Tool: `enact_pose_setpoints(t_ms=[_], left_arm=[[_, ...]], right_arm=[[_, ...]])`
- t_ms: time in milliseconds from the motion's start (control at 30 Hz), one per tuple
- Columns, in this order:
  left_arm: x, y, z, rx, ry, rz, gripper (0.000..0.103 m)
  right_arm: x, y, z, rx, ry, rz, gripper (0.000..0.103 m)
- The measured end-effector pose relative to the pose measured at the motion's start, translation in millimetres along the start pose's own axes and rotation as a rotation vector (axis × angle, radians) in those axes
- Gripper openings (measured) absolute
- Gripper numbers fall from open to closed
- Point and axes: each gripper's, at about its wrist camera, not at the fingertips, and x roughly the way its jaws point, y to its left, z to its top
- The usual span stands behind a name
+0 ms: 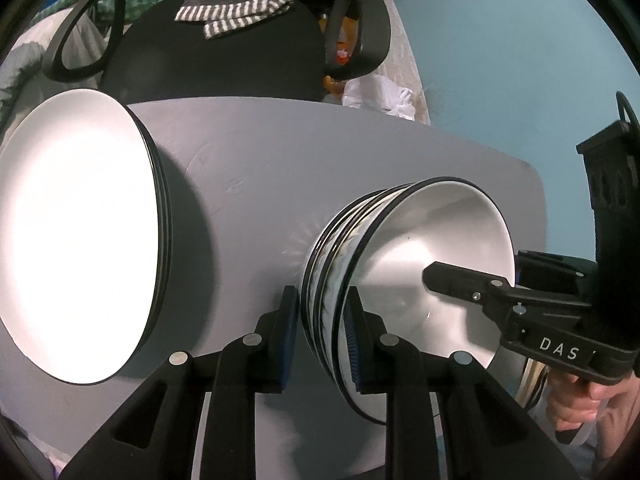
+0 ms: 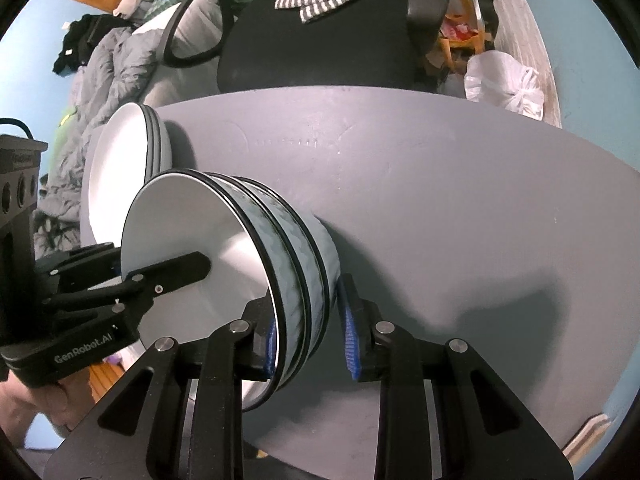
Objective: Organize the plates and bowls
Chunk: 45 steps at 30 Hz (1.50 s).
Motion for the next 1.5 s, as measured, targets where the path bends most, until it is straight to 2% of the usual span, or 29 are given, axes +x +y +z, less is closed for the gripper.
enact_pose_setpoints(t_ms=[267, 433, 867, 1200, 1500], left_arm=[[-3, 5, -5, -0.027, -0.023, -0.012, 0.022], [-5, 10, -14, -0.042, -0.021, -0.006, 0.020], [-38, 35, -42, -0.106, -0.062, 0.034, 0.020], [-72, 51, -50, -0.145, -0.131, 0.065, 0.020], [-91, 95, -42, -0.216, -0.174, 0.062, 0.020]], right_arm=[[-2, 6, -4, 0.010, -0.022, -0.027, 0.024], [-3, 9, -7, 0.018, -0.025, -0.016, 0.023], [-5, 53, -13, -0.024, -0.009, 0.014, 0.023], [-17, 103, 6, -0.105, -0.046, 0.018, 0.024], [-11, 147, 32, -0.178, -0.056, 0.006, 0.024]])
